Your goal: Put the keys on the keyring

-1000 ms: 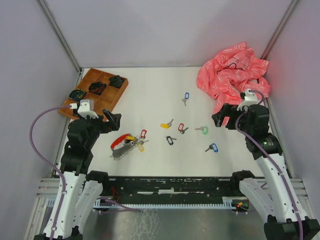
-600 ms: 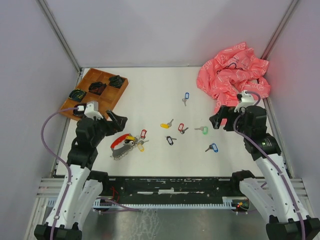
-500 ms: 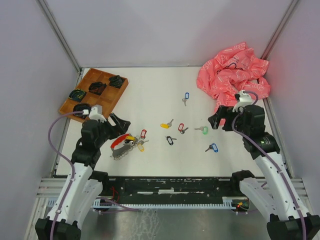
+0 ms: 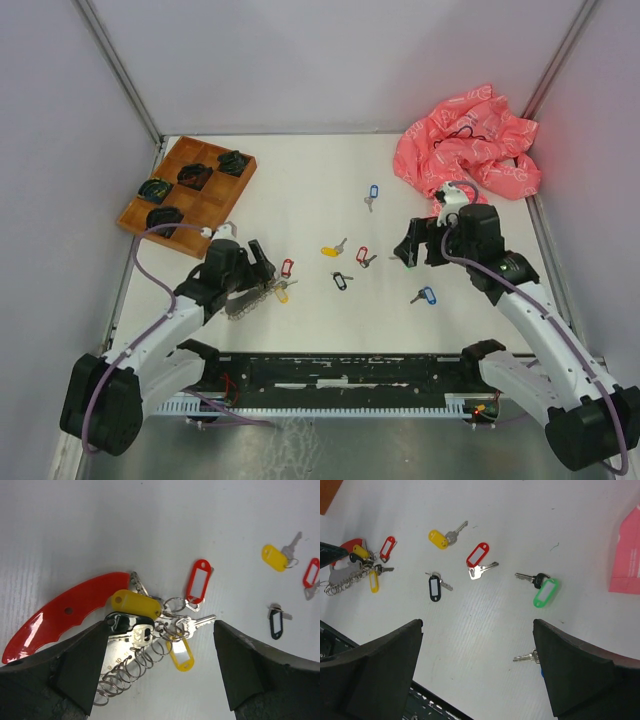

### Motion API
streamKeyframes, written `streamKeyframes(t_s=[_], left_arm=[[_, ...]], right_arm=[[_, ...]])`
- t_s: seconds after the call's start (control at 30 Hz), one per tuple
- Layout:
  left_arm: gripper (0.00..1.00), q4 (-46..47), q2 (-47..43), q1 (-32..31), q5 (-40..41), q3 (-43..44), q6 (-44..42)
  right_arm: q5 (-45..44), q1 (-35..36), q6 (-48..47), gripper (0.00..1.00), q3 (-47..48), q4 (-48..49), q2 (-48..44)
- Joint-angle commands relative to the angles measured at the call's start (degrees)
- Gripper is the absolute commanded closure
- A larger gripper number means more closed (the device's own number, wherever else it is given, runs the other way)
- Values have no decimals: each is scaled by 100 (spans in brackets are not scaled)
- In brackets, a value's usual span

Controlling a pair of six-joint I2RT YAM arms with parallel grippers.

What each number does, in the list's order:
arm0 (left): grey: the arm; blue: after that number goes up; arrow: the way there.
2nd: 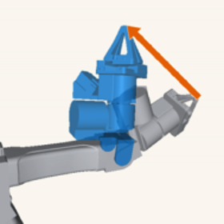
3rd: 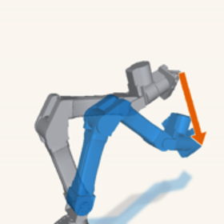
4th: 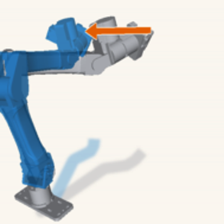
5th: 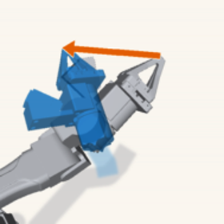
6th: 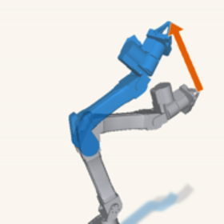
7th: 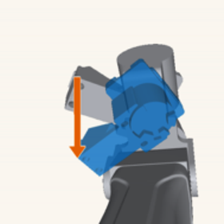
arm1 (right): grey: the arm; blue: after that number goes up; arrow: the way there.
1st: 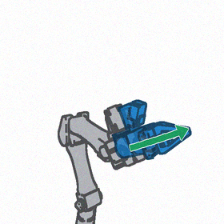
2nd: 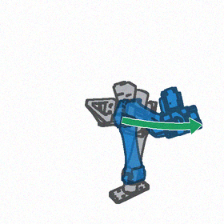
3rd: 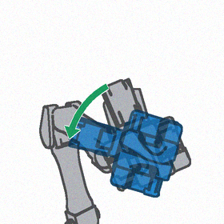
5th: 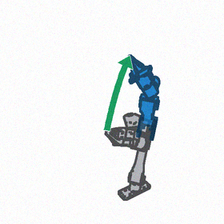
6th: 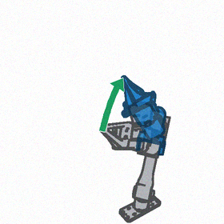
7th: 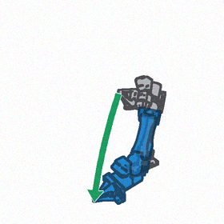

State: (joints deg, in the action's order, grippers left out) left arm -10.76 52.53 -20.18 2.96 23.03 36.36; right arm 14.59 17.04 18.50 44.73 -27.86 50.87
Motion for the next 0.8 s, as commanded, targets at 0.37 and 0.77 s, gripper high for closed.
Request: streamKeyframes(t_s=[0.37, 0.77], left_arm=[[8, 598, 1039, -624, -3, -89, 366], [16, 2677, 3004, -1869, -822, 718, 1301]], right_arm=[[35, 972, -209, 0, -50, 365, 606], [-119, 1513, -145, 0, -435, 965, 938]])
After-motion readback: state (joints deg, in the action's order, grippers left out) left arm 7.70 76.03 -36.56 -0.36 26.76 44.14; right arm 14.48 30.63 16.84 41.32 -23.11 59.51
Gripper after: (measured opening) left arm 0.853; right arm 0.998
